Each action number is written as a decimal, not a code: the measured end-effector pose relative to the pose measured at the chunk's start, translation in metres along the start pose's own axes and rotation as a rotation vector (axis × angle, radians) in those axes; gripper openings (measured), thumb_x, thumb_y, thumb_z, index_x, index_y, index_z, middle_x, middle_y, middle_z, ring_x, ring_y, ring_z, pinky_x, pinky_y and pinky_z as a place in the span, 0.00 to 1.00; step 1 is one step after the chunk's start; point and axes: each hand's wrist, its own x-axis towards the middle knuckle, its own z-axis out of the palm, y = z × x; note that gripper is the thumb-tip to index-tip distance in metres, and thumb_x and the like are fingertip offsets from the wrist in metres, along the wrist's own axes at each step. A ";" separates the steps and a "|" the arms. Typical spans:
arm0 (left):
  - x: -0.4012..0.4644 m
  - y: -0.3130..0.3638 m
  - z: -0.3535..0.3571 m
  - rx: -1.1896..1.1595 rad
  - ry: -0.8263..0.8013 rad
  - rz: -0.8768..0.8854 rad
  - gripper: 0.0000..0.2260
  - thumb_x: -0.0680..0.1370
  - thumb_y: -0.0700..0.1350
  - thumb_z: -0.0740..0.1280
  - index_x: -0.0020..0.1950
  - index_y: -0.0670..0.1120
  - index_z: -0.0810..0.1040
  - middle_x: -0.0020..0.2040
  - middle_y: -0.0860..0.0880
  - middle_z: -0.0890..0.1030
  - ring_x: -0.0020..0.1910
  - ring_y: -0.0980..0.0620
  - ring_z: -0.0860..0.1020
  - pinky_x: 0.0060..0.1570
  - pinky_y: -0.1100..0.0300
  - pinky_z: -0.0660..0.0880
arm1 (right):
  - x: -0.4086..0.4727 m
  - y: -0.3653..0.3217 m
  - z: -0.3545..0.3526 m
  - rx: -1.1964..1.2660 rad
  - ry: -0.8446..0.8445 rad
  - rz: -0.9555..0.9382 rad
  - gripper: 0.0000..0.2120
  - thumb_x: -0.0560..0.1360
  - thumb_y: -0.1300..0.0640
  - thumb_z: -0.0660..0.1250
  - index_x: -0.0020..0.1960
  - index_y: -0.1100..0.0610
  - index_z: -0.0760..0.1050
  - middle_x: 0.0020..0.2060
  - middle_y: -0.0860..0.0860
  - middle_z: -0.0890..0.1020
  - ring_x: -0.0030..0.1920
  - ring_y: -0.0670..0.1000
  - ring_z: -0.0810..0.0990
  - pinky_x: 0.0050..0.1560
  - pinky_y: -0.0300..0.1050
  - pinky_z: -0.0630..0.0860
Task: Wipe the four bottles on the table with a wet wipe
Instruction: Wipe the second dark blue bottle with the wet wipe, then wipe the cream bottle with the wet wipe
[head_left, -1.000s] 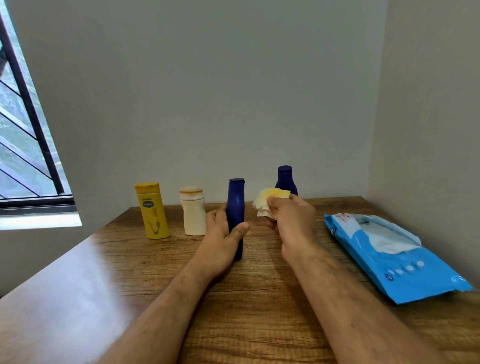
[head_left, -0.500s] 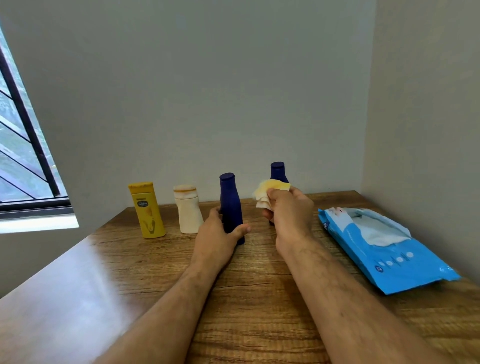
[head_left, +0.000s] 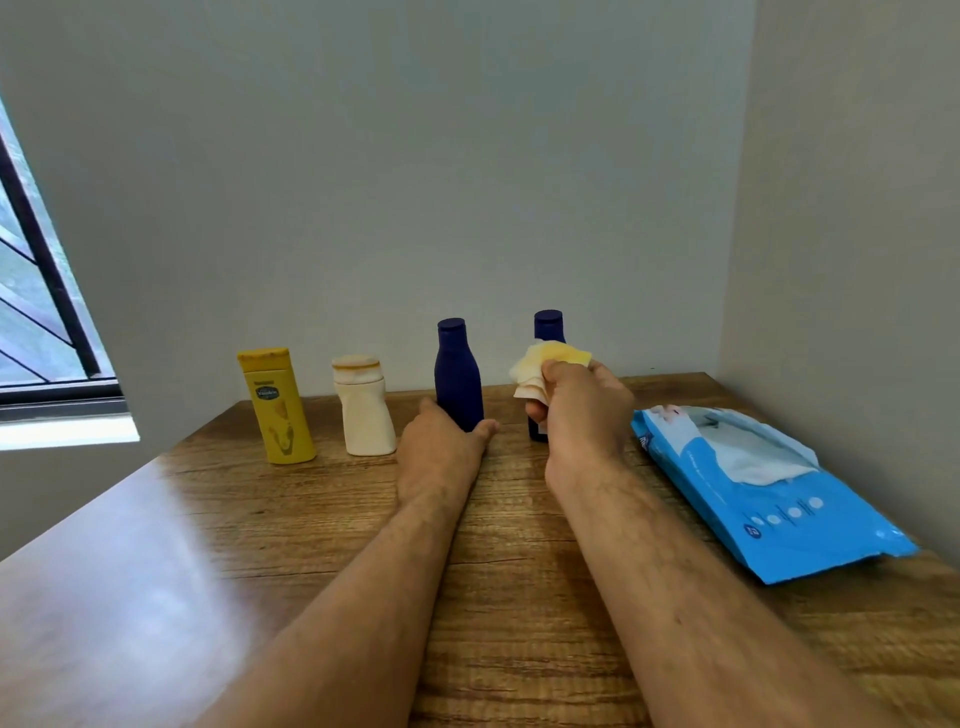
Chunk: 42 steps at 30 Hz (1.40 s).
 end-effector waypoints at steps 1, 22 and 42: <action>0.001 0.000 0.001 0.011 0.000 -0.002 0.33 0.72 0.61 0.75 0.70 0.46 0.68 0.65 0.45 0.78 0.63 0.46 0.78 0.59 0.51 0.77 | -0.001 0.000 0.001 0.000 -0.007 0.002 0.06 0.78 0.58 0.68 0.54 0.50 0.77 0.47 0.49 0.82 0.44 0.49 0.83 0.30 0.35 0.76; 0.003 0.000 0.002 0.043 -0.029 -0.029 0.35 0.68 0.59 0.79 0.67 0.45 0.69 0.63 0.45 0.78 0.62 0.45 0.78 0.59 0.49 0.79 | -0.007 0.000 0.003 -0.007 -0.092 -0.061 0.15 0.78 0.59 0.68 0.39 0.43 0.71 0.40 0.43 0.78 0.37 0.46 0.80 0.31 0.35 0.78; -0.045 -0.011 -0.051 -0.164 0.202 0.011 0.21 0.74 0.54 0.75 0.63 0.50 0.75 0.47 0.58 0.79 0.50 0.57 0.77 0.48 0.61 0.69 | -0.022 -0.002 0.004 -0.064 -0.149 -0.057 0.14 0.79 0.60 0.68 0.40 0.44 0.73 0.41 0.44 0.79 0.40 0.47 0.81 0.37 0.40 0.81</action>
